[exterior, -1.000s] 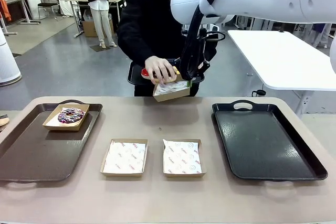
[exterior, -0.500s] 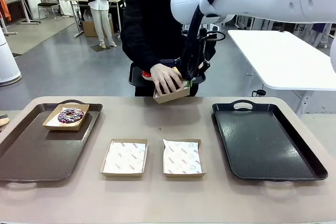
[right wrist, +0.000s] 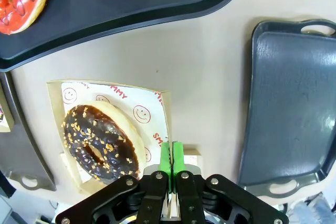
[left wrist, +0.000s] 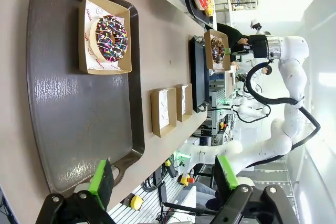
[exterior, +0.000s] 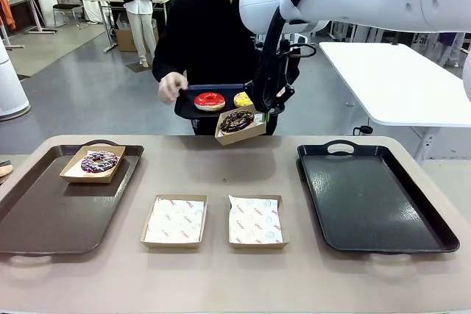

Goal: Individually package the donuts and arrange them on the tray.
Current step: Place the picked Paper togo box on the Handle tray while simultaneously picking up another Paper togo box from the table with the other hand.

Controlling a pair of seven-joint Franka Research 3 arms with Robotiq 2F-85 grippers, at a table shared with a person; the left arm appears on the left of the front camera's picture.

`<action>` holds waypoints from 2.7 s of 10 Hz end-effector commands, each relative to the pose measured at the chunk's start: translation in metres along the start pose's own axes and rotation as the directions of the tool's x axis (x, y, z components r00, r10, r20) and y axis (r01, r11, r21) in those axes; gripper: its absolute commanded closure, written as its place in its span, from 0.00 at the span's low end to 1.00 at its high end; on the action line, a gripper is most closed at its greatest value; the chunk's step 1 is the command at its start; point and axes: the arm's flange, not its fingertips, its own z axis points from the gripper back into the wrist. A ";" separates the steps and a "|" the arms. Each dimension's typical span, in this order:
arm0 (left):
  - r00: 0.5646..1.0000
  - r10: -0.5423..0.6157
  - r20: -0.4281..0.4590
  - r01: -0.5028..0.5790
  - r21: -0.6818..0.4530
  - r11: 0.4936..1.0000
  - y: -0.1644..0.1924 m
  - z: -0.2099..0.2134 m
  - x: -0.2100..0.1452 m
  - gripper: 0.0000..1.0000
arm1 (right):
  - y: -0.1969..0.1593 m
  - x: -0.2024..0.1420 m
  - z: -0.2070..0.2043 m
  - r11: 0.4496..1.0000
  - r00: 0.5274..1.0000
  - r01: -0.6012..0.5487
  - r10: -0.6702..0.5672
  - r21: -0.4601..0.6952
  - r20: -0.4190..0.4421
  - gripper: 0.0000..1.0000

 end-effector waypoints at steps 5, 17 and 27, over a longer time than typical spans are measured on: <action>1.000 -0.006 -0.003 0.006 0.014 1.000 -0.002 0.003 -0.003 0.00 | -0.003 -0.002 0.001 1.000 1.000 0.002 -0.002 0.003 0.007 1.00; 0.910 -0.054 -0.412 0.228 0.386 0.894 -0.183 -0.180 0.000 0.00 | -0.288 -0.060 -0.018 0.991 0.996 -0.029 0.018 0.127 0.086 0.98; 0.890 -0.008 -0.457 0.328 0.628 0.706 -0.168 -0.355 -0.003 0.00 | -0.298 -0.055 -0.047 0.994 0.999 -0.029 0.024 0.105 0.047 0.98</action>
